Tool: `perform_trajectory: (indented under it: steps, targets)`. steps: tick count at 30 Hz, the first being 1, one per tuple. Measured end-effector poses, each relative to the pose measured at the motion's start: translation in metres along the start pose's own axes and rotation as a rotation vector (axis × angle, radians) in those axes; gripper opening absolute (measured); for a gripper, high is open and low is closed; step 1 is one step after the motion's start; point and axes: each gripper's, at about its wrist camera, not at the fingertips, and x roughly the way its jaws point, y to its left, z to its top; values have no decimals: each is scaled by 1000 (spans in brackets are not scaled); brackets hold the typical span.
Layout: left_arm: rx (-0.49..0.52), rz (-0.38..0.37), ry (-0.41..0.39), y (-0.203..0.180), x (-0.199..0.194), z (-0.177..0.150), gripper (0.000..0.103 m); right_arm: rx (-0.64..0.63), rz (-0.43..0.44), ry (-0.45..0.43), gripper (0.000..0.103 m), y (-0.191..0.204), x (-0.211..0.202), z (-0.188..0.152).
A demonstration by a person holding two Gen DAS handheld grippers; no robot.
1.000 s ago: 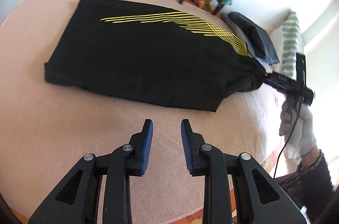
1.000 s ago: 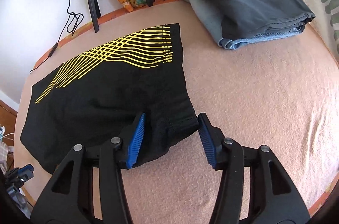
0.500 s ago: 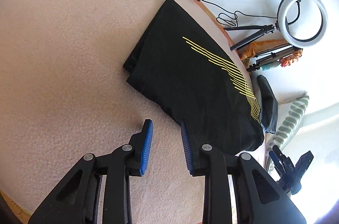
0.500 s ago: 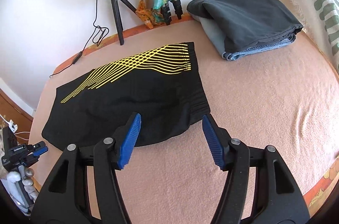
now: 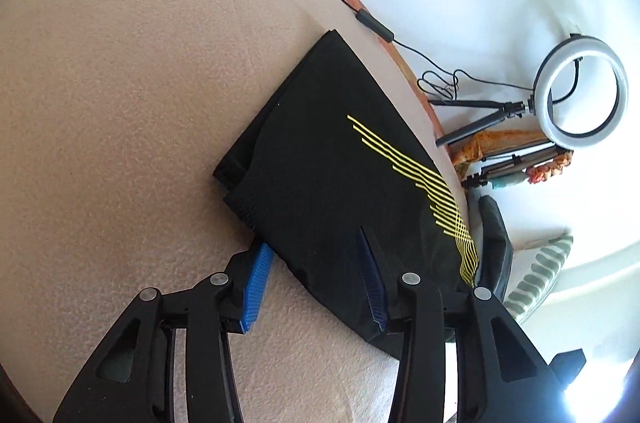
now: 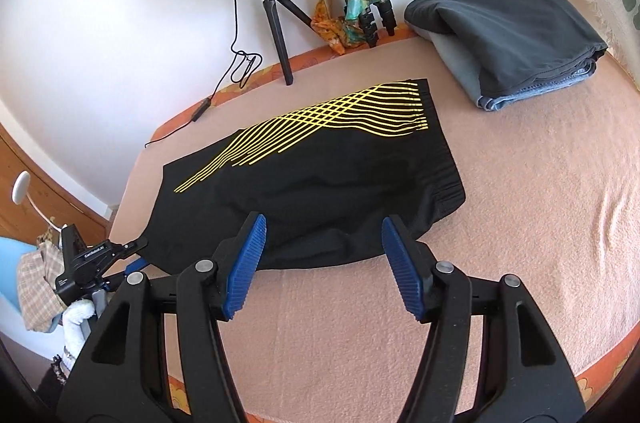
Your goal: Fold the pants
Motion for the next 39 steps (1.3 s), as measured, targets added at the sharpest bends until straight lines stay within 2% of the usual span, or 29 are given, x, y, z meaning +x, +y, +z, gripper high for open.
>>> perform_trajectory:
  steps: [2, 7, 10, 12, 16, 22, 26, 30, 33, 36, 39]
  targets:
    - [-3, 1, -26, -3, 2, 4, 48, -7, 9, 0, 64, 5, 1, 1]
    - [2, 56, -88, -11, 7, 12, 47, -7, 25, 13, 64, 10, 8, 4]
    - [41, 108, -125, -16, 11, 13, 31, -12, 27, 17, 64, 12, 12, 5]
    - [39, 114, -122, -12, 17, 13, 6, -18, 32, 23, 64, 13, 14, 5]
    - [81, 109, -145, -17, 16, 13, 5, -25, 38, 34, 64, 15, 18, 6]
    - [313, 91, -194, -68, 12, 6, 4, -7, 67, 62, 64, 13, 28, 20]
    - [479, 60, -166, -110, 27, -13, 4, 4, 113, 93, 64, 14, 42, 37]
    - [603, 37, -85, -138, 60, -43, 4, -32, 187, 127, 64, 25, 61, 53]
    - [692, 41, -23, -147, 77, -64, 4, -44, 247, 186, 64, 30, 85, 60]
    - [748, 53, 3, -148, 80, -79, 4, -98, 248, 235, 64, 41, 111, 62]
    - [736, 39, 28, -137, 73, -87, 4, -246, 234, 265, 64, 67, 128, 63]
